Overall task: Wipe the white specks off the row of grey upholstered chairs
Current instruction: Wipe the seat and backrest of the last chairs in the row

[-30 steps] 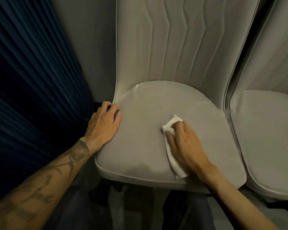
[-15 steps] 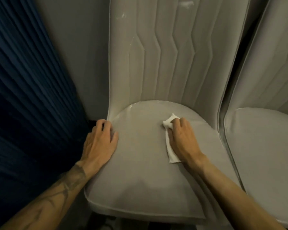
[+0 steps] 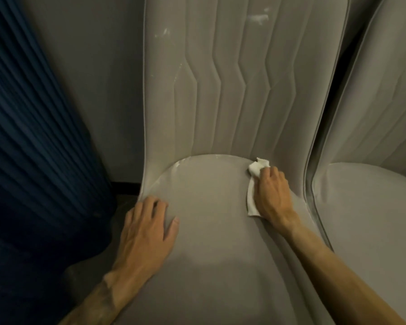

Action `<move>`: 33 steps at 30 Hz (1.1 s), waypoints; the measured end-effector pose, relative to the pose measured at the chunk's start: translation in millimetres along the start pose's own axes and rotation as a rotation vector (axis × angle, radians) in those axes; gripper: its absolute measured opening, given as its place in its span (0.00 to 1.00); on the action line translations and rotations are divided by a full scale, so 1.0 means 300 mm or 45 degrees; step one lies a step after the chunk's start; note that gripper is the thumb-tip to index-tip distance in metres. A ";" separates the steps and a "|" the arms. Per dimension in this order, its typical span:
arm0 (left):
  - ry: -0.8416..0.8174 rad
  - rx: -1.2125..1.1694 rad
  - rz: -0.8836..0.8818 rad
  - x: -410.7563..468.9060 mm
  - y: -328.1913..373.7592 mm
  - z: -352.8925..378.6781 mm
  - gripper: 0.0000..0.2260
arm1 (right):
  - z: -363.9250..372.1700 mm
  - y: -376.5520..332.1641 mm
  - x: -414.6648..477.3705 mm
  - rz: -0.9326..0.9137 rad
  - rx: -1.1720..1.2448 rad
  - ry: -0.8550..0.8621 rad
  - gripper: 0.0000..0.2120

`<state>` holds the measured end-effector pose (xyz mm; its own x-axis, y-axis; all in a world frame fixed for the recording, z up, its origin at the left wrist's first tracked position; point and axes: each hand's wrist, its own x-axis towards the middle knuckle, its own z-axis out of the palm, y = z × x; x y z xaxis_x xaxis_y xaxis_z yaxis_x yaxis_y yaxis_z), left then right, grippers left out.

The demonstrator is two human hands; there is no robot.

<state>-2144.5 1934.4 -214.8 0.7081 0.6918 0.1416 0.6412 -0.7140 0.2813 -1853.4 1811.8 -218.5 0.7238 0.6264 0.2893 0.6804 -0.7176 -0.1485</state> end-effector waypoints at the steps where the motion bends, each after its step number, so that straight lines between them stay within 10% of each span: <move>1: 0.001 -0.006 -0.008 -0.011 0.008 0.006 0.24 | 0.004 0.008 -0.009 0.024 0.032 0.004 0.07; 22: 0.216 0.040 0.022 -0.029 0.007 0.086 0.20 | 0.098 -0.177 0.178 -0.324 0.439 -0.091 0.15; 26: 0.243 0.054 0.017 -0.029 0.009 0.091 0.20 | 0.096 -0.118 0.155 0.016 0.542 0.023 0.16; 33: 0.239 0.056 0.015 -0.028 0.000 0.097 0.18 | 0.105 -0.334 0.187 -0.351 0.589 -0.200 0.16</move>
<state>-2141.8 1925.5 -243.5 0.6509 0.6884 0.3200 0.6483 -0.7234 0.2374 -1877.3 1928.4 -217.2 0.4965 0.8350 0.2371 0.8006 -0.3349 -0.4968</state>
